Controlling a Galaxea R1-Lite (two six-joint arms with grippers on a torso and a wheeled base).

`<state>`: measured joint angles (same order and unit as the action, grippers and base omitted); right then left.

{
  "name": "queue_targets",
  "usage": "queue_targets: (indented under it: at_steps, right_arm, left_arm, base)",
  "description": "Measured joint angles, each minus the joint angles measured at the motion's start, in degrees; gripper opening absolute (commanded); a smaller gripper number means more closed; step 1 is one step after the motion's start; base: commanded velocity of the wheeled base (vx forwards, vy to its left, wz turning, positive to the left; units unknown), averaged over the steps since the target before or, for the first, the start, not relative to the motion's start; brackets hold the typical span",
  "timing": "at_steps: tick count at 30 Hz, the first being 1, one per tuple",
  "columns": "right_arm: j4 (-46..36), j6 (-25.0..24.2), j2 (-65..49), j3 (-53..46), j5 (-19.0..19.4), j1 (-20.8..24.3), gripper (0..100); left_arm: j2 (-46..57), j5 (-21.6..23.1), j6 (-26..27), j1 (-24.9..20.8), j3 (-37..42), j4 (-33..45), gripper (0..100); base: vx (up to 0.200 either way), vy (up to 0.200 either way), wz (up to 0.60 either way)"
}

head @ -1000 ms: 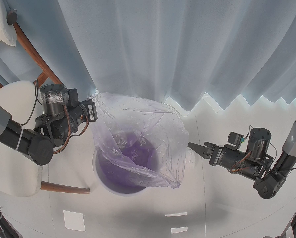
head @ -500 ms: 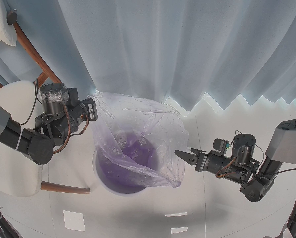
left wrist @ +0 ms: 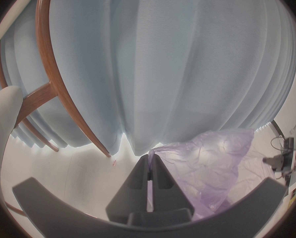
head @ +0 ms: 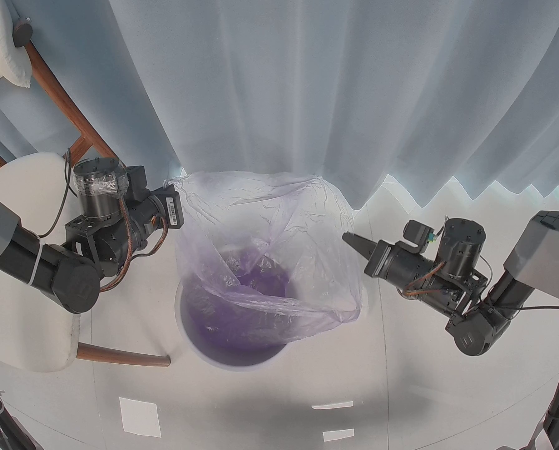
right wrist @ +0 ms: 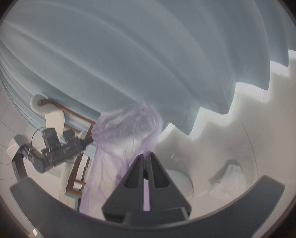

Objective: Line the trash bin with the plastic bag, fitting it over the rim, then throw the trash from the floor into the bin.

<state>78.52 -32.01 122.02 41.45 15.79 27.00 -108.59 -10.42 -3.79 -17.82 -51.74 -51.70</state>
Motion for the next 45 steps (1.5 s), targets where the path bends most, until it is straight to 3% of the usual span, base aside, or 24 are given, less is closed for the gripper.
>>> queue_targets:
  at_steps: [16,28,38,39,45]
  right_arm:
    - [-9.55,-1.71,3.58,20.15,-2.11,-0.71,0]
    - [-7.24,-1.51,10.35,21.72,-6.49,-1.68,0]
    - [-4.51,-1.43,14.12,21.28,-7.96,-1.87,0]
    - [-4.45,-1.45,14.23,21.26,-8.09,-1.87,100]
    - [-2.71,-1.82,13.29,19.66,-9.69,-1.46,100]
  left_arm:
    - [-0.5,-2.11,-0.39,1.57,6.23,-0.49,0]
    - [-5.24,-2.22,-0.5,3.68,8.72,-6.3,0]
    - [-7.56,-2.16,-0.26,3.39,9.76,-11.08,0]
    - [-7.69,-2.13,-0.23,3.44,9.96,-12.26,0]
    - [-7.78,-1.1,-0.33,2.91,11.78,-18.75,0]
  base:
    - [0.0,0.0,0.0]
    - [0.0,0.0,0.0]
    - [0.0,0.0,0.0]
    - [0.0,0.0,0.0]
    - [0.0,0.0,0.0]
